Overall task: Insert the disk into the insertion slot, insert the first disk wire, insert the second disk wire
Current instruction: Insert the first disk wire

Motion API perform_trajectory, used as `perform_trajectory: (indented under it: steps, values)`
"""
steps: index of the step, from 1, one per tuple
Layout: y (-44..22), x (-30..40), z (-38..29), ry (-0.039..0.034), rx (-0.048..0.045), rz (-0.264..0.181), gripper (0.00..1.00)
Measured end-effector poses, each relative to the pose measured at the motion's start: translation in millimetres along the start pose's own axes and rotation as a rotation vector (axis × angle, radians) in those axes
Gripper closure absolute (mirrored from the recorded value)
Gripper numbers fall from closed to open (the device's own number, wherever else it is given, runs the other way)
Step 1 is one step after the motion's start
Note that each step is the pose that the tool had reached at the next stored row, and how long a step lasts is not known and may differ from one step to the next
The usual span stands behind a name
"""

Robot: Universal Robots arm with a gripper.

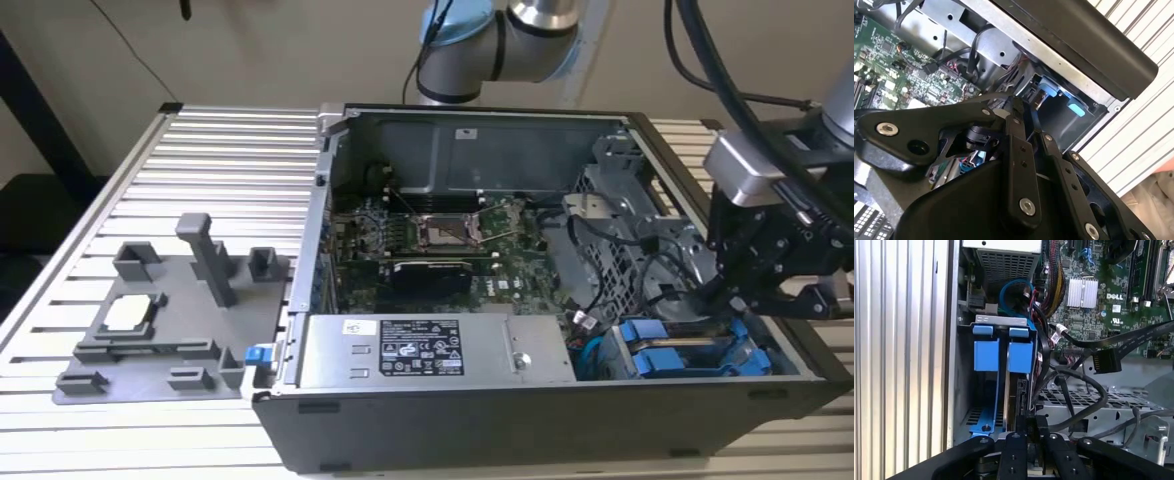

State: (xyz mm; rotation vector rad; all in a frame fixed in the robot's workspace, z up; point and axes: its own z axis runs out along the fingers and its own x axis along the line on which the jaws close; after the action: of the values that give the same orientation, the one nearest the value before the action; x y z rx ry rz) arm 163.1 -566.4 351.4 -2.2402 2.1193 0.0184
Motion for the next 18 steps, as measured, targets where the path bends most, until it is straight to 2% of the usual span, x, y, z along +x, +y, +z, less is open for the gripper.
perform_trajectory:
  steps: [18]
  values:
    - [-1.4, 3.3, 7.8, -0.0001, -0.0011, 0.007, 0.81]
